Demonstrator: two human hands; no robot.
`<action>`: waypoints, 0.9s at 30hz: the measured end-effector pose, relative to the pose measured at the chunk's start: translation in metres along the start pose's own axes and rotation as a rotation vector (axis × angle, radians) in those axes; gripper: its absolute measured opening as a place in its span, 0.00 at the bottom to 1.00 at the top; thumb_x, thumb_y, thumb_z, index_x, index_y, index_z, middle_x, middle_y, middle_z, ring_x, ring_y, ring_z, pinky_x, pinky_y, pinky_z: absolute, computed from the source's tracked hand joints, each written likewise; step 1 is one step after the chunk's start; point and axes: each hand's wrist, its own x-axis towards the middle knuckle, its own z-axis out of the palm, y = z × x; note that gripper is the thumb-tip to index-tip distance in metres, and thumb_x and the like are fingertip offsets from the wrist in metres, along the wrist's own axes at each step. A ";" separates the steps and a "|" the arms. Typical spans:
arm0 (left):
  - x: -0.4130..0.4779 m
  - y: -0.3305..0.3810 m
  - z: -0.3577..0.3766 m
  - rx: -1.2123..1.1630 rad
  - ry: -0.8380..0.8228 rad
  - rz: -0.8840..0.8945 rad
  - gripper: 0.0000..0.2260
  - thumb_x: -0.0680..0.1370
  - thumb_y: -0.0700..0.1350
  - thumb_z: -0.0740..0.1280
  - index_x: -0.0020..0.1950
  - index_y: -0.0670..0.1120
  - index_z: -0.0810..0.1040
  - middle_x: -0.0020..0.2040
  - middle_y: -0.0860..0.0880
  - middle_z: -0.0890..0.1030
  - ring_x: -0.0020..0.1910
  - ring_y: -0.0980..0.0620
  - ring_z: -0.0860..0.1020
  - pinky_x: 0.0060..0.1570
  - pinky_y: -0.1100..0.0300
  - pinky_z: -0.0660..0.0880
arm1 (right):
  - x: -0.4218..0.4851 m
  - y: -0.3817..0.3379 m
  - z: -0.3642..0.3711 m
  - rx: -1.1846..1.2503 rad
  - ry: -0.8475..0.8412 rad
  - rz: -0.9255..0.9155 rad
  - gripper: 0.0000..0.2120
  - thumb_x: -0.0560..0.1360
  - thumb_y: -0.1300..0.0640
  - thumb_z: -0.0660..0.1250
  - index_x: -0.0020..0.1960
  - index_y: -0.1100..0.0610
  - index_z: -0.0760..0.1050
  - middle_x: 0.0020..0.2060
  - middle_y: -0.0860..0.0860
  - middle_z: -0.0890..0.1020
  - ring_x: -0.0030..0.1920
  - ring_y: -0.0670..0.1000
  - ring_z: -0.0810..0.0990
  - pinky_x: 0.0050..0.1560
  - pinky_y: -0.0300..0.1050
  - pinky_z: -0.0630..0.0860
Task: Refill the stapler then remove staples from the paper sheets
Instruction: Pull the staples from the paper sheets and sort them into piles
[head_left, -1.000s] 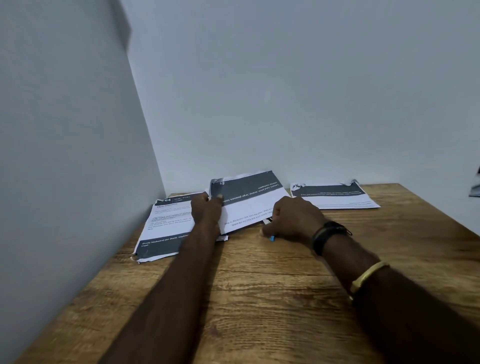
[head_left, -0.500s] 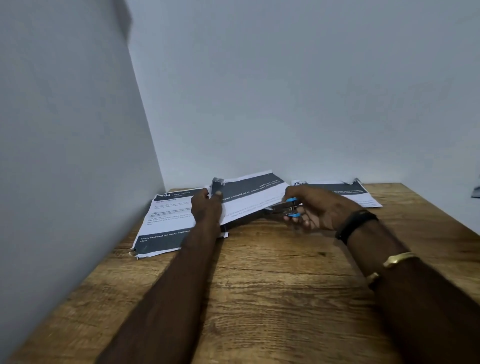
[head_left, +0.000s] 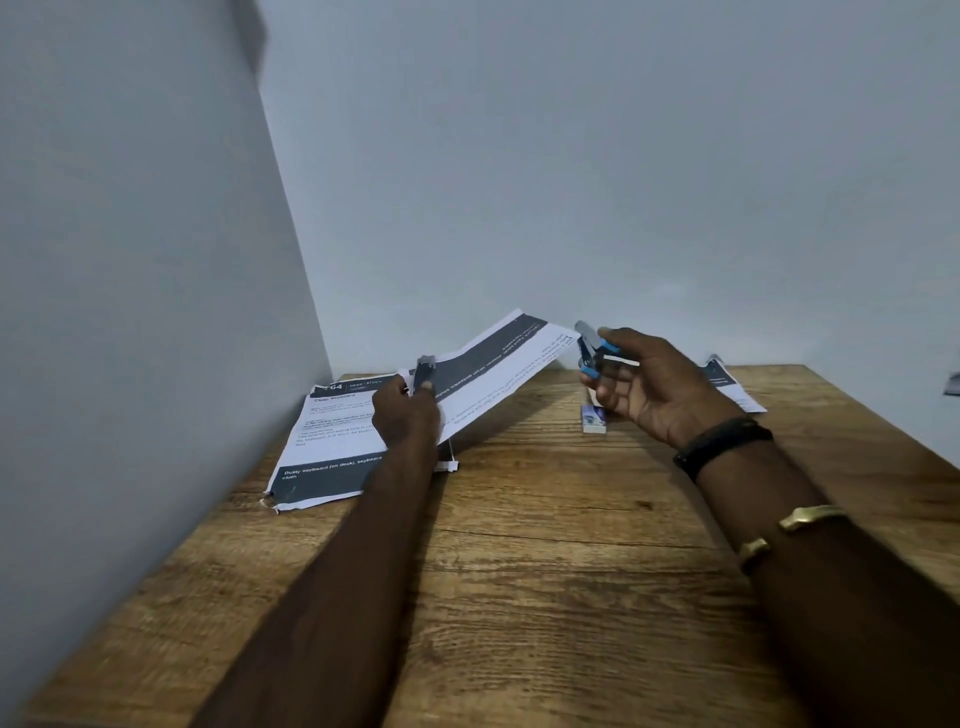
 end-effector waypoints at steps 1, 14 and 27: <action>-0.001 0.000 0.001 -0.005 -0.015 0.009 0.08 0.79 0.46 0.70 0.53 0.42 0.84 0.53 0.43 0.85 0.55 0.41 0.82 0.53 0.56 0.74 | 0.001 0.002 0.001 -0.005 0.000 -0.031 0.08 0.77 0.56 0.72 0.51 0.60 0.79 0.42 0.61 0.86 0.39 0.56 0.86 0.28 0.40 0.80; -0.027 0.007 0.015 0.081 -0.251 0.292 0.06 0.78 0.42 0.70 0.51 0.43 0.85 0.47 0.45 0.85 0.50 0.45 0.81 0.50 0.57 0.73 | 0.007 0.025 0.017 -0.105 0.000 -0.305 0.12 0.75 0.67 0.73 0.58 0.61 0.79 0.48 0.57 0.87 0.52 0.58 0.86 0.55 0.55 0.84; -0.048 0.016 0.020 0.047 -0.481 0.490 0.19 0.77 0.55 0.65 0.41 0.39 0.80 0.32 0.48 0.76 0.35 0.53 0.72 0.37 0.55 0.68 | -0.003 0.035 0.031 -0.301 -0.184 -0.450 0.21 0.74 0.73 0.72 0.65 0.65 0.76 0.52 0.58 0.86 0.49 0.50 0.87 0.50 0.47 0.85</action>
